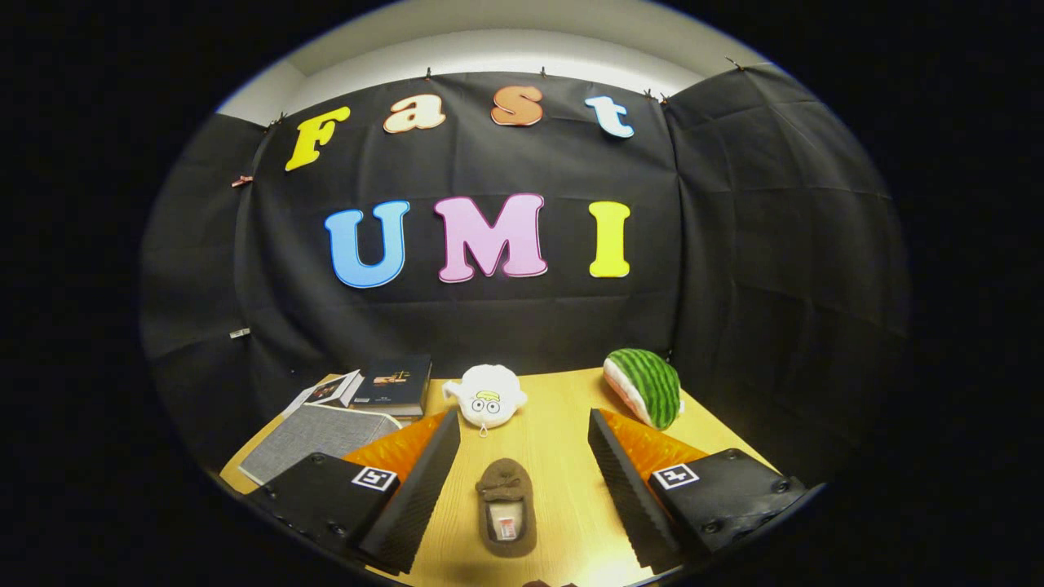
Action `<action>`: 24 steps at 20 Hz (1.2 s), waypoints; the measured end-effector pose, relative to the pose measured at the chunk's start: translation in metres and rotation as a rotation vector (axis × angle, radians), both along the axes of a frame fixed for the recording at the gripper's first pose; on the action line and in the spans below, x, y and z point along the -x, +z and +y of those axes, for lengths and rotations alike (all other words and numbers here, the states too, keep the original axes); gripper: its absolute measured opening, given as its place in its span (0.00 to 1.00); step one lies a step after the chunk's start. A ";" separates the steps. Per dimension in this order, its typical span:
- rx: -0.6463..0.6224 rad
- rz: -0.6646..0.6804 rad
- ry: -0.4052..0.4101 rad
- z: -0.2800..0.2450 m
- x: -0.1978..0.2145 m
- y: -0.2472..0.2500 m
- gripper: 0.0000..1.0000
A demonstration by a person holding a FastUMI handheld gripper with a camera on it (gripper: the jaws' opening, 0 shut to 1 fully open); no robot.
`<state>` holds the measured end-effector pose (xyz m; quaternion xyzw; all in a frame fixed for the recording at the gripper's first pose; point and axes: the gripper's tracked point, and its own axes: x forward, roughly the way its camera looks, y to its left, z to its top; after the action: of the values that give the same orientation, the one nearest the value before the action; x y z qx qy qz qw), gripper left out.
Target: Open the storage box then place both shoes into the box .Put the left shoe in first, then the right shoe, with the right side of both shoes facing outward in a uniform manner.
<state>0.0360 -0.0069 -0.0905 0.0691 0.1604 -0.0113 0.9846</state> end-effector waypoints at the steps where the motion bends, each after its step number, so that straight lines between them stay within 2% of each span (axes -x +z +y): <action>1: -0.022 0.021 0.017 0.006 -0.002 -0.004 0.97; 4: -0.104 0.133 0.105 0.030 -0.006 -0.022 0.99; 6: -0.194 0.212 0.169 0.048 -0.006 -0.037 0.99; 11: -0.447 0.483 0.265 0.085 0.006 -0.089 0.98; 19: -0.676 0.699 0.466 0.151 0.030 -0.126 0.98; 21: -0.723 0.751 0.488 0.163 0.035 -0.137 0.98; 24: -0.839 0.825 0.475 0.180 0.032 -0.150 0.98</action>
<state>0.0041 0.1734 -0.2403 0.4015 0.5282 0.2457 0.7067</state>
